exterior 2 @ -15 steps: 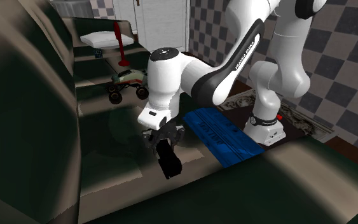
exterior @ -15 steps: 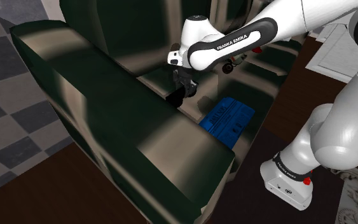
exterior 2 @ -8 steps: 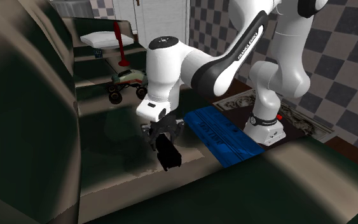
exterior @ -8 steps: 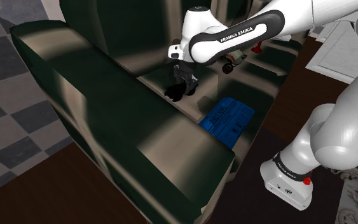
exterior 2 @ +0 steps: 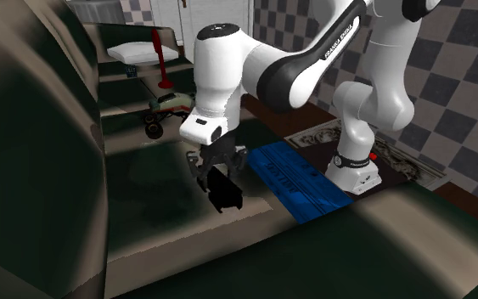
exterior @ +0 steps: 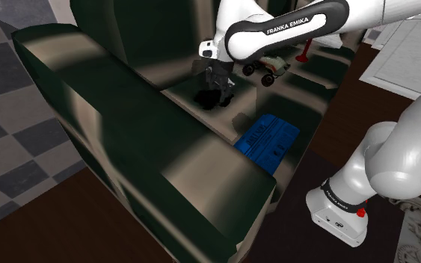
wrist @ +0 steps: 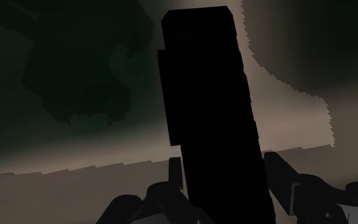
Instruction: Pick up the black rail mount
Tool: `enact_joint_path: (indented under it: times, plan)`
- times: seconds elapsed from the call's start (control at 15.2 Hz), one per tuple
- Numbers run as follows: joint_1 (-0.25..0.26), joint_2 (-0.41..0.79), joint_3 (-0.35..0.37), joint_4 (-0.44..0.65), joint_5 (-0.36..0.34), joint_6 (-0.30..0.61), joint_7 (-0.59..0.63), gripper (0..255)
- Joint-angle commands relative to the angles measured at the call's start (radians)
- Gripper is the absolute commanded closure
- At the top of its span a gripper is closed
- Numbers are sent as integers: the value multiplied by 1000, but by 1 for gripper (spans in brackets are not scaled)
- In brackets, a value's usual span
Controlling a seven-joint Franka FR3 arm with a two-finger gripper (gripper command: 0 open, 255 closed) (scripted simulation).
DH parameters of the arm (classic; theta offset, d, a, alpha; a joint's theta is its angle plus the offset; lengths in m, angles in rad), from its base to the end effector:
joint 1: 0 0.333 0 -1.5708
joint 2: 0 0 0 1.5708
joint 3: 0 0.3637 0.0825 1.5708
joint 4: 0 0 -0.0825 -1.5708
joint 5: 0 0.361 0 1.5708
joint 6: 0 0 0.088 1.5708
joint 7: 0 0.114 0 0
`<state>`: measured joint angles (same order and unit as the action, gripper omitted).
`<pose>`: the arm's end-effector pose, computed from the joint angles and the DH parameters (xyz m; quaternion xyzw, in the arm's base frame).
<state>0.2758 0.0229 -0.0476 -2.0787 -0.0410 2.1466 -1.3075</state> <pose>0.5234 0.1197 0.4732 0.7116 0.7020 0.0101 0.0270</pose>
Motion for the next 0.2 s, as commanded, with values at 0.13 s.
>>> enact_joint_path:
  times: [0.13]
  plan:
    - [0,-8,0,25,0,-32,-1,255]
